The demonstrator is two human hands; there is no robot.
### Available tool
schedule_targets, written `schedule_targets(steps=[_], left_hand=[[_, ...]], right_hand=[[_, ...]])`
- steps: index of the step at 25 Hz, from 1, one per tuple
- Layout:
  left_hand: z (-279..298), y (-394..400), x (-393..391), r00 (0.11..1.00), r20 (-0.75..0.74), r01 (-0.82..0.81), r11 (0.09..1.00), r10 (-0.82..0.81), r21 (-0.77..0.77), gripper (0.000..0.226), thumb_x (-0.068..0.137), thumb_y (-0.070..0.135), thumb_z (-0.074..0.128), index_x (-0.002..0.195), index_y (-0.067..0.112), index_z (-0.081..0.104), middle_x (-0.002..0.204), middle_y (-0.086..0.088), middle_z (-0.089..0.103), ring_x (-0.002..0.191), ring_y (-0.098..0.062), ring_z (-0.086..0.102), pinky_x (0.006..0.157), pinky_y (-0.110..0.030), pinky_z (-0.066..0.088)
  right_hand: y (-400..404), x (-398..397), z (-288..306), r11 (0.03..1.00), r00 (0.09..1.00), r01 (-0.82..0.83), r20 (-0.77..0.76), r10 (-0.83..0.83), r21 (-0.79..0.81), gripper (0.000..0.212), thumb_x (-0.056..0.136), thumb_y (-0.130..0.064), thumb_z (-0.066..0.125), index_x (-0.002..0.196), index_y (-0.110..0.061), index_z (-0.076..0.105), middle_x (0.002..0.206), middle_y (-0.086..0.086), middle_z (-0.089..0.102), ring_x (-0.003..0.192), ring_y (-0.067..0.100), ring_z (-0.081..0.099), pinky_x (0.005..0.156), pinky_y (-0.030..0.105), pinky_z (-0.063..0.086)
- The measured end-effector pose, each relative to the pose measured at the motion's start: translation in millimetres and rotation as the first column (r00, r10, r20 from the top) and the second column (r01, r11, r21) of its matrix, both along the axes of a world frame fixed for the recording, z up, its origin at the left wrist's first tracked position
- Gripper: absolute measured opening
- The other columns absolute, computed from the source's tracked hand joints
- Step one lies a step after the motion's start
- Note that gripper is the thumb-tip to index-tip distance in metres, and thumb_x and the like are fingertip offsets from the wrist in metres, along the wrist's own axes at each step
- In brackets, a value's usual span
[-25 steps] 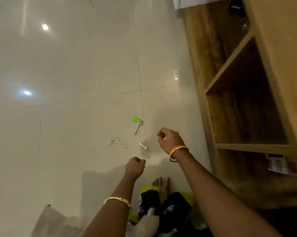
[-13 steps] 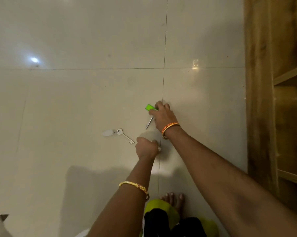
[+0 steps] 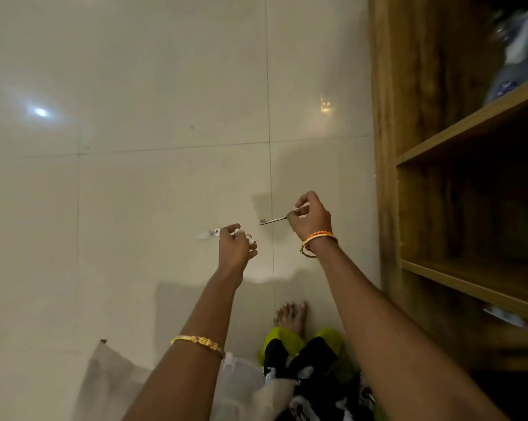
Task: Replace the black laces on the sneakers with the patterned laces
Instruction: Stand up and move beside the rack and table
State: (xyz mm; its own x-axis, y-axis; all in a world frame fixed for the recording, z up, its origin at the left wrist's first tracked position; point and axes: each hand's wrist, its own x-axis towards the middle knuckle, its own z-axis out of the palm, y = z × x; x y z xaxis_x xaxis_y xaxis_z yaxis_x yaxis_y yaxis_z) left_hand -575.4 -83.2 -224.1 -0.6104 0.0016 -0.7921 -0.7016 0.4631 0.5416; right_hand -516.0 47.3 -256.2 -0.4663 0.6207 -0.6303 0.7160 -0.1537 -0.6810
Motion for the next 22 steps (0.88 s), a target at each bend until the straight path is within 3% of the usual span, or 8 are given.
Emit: schedule_targets(steps=[4,8,10,12,15,17,20,22], left_hand=[[111,24,13,0.998,0.013,0.056,0.993,-0.058,0.101,0.012,0.101,0.013,0.040,0.097,0.010,0.050,0.077,-0.004,0.051,0.069,-0.015,0.059,0.066,-0.027,0.054],[200,54,29,0.991,-0.008,0.129,0.970,-0.130,0.209,0.013,0.101,0.013,0.044,0.110,0.010,0.053,0.083,-0.007,0.054,0.079,-0.022,0.064,0.077,-0.032,0.055],[232,78,42,0.973,-0.060,0.232,0.942,-0.224,0.245,0.016,0.099,0.011,0.047,0.113,0.009,0.054,0.084,-0.007,0.055,0.074,-0.019,0.062,0.075,-0.030,0.054],[259,104,60,0.935,-0.120,0.354,0.895,-0.333,0.272,0.018,0.098,0.012,0.050,0.116,0.010,0.055,0.084,-0.006,0.057,0.069,-0.015,0.062,0.069,-0.026,0.054],[289,148,97,0.832,-0.216,0.553,0.792,-0.511,0.258,0.017,0.094,0.015,0.057,0.111,0.018,0.058,0.089,0.000,0.065,0.067,-0.008,0.065,0.065,-0.019,0.053],[303,177,121,0.747,-0.267,0.664,0.706,-0.609,0.247,0.013,0.091,0.015,0.063,0.103,0.020,0.063,0.090,-0.001,0.069,0.070,-0.011,0.068,0.067,-0.023,0.055],[319,219,164,0.548,-0.334,0.837,0.512,-0.767,0.196,0.011,0.088,0.021,0.067,0.098,0.019,0.068,0.088,0.001,0.071,0.076,-0.015,0.070,0.070,-0.028,0.056],[326,248,194,0.395,-0.405,0.918,0.365,-0.824,0.152,0.013,0.086,0.023,0.070,0.097,0.017,0.067,0.085,0.007,0.070,0.077,-0.008,0.068,0.068,-0.020,0.054]], right_hand=[[12,27,111,0.917,0.949,0.309,0.011,-0.316,-0.254,0.020,0.079,0.007,0.062,0.074,-0.012,0.062,0.077,0.012,0.062,0.069,0.026,0.064,0.072,0.035,0.059],[21,62,220,0.927,0.929,0.360,-0.050,-0.367,-0.109,0.021,0.070,0.000,0.071,0.065,-0.020,0.065,0.066,-0.002,0.064,0.063,0.013,0.061,0.069,0.027,0.055],[30,85,268,0.912,0.909,0.408,-0.080,-0.409,-0.035,0.022,0.071,-0.005,0.072,0.062,-0.024,0.064,0.067,-0.004,0.066,0.066,0.011,0.063,0.068,0.024,0.053],[41,115,308,0.873,0.860,0.485,-0.148,-0.487,-0.057,0.025,0.072,-0.001,0.071,0.061,-0.023,0.065,0.067,-0.004,0.066,0.066,0.008,0.062,0.064,0.019,0.051],[63,168,350,0.756,0.723,0.633,-0.222,-0.654,-0.168,0.027,0.073,0.009,0.069,0.064,-0.016,0.067,0.061,-0.008,0.067,0.057,-0.001,0.059,0.056,0.011,0.045],[81,207,368,0.664,0.624,0.727,-0.235,-0.745,-0.174,0.026,0.075,0.011,0.068,0.066,-0.014,0.068,0.058,-0.008,0.067,0.057,0.001,0.060,0.055,0.015,0.049],[112,268,384,0.512,0.455,0.839,-0.279,-0.846,-0.183,0.023,0.077,0.012,0.066,0.071,-0.011,0.067,0.066,0.004,0.069,0.069,0.019,0.065,0.068,0.029,0.059],[133,302,387,0.383,0.312,0.905,-0.326,-0.892,-0.183,0.019,0.078,0.010,0.066,0.074,-0.008,0.066,0.077,0.014,0.068,0.078,0.030,0.067,0.070,0.030,0.059]])
